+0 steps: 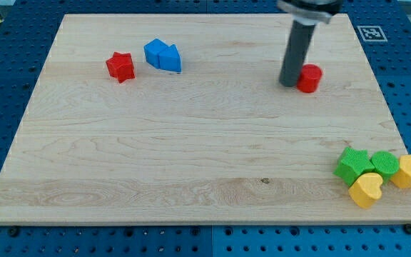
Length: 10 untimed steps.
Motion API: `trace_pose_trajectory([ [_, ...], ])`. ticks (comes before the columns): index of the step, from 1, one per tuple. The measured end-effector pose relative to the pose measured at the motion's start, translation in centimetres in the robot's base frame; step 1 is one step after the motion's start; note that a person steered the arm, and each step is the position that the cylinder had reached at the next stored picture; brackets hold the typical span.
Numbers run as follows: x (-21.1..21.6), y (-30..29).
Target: Point at the blue cube
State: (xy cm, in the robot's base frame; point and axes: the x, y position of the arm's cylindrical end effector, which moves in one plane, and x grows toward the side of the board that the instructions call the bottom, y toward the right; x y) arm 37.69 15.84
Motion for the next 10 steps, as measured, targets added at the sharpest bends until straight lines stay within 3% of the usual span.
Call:
trace_pose_trajectory([
  [2,-2.2,4.2],
  [3,-2.2,1.1],
  [4,-4.8,-6.7],
  [5,-11.2,-13.8],
  [7,-13.7,-32.7],
  [10,-10.1,-33.2],
])
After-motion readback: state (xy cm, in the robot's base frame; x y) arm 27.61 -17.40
